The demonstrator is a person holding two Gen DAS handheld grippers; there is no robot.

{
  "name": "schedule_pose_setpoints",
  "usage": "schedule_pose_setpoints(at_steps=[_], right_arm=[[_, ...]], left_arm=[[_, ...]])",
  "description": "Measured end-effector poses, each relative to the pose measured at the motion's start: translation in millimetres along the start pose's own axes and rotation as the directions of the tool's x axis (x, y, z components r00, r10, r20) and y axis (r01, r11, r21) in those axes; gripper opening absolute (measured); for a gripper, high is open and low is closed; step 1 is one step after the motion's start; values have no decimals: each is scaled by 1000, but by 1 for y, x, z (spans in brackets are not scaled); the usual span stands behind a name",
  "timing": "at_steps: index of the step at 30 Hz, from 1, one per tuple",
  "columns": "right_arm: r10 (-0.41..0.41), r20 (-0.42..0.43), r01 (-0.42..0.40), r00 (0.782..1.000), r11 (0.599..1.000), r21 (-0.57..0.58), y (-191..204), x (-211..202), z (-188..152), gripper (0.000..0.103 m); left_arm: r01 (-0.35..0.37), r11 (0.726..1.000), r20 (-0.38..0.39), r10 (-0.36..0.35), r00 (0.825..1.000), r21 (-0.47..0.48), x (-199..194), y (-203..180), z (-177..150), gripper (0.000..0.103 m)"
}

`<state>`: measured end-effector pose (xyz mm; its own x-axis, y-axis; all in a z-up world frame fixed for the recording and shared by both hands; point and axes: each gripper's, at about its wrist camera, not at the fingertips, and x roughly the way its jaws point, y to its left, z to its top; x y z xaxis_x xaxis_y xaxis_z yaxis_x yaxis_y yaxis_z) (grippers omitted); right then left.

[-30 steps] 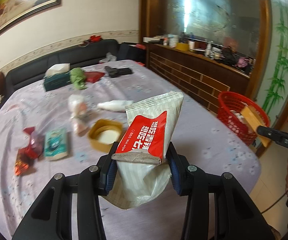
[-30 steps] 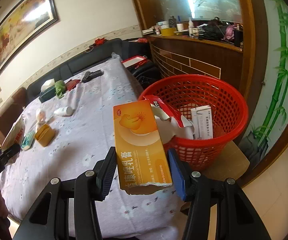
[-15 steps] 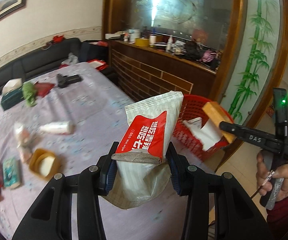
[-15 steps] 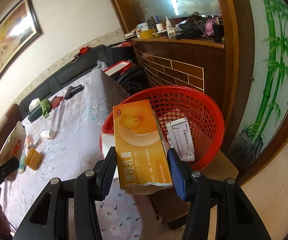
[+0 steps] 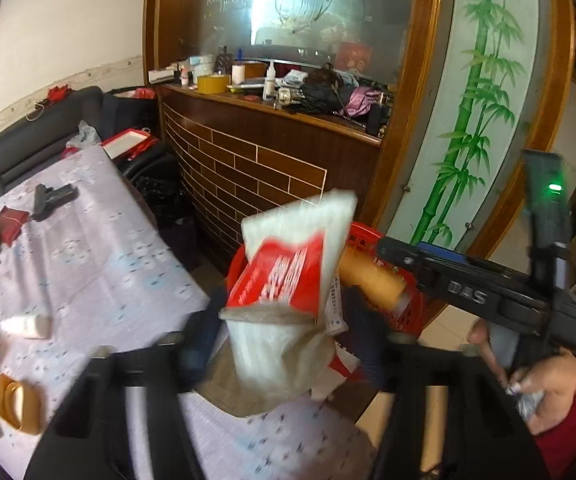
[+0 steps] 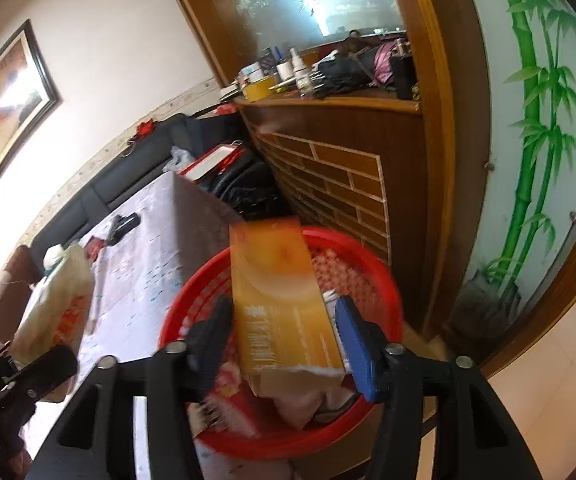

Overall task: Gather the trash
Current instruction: 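Carry packet and orange box over red basket and open both grippers, then swing right tool to yellow lid while left gripper grasps red-gold candy packet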

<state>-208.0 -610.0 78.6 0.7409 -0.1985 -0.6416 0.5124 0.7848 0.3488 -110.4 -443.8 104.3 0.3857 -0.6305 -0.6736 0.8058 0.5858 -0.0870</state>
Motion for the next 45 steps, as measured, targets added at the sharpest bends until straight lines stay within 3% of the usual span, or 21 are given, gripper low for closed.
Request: schedule_pose_setpoints(at_steps=[8,12,18,27,33,37,41,45], right_arm=[[-27,66,28,997,1000,-9,-8,-35,-14,67],[32,73,-30,997,999,-31,5,-50,-27,67],[156,-3,-155,988,981,-115,57,-47,-50,67],[253,-161,-286,954,930,-230,150,-13,-90,67],[276,-230,-337,933,895,-293,201,3,-113,67],[283,-269,-365,921,869,-335,231,10,-129,67],[277,-298,-380,913,844,-378,257,15,-139,67],[276,-323,-395,905,826,-402,275,20,-145,67]], left_arm=[[3,1000,14,-2,1000,-16,-25,21,-21,74],[-25,999,11,26,1000,-46,-47,44,-43,75],[-96,986,-11,95,995,-133,-78,93,-81,75],[-232,928,-40,230,972,-290,-133,178,-138,75],[-330,851,-58,336,940,-409,-178,241,-177,75],[-432,746,-107,442,890,-507,-207,297,-204,75],[-488,655,-158,497,853,-577,-218,345,-222,75],[-515,602,-226,491,841,-610,-205,384,-233,75]])
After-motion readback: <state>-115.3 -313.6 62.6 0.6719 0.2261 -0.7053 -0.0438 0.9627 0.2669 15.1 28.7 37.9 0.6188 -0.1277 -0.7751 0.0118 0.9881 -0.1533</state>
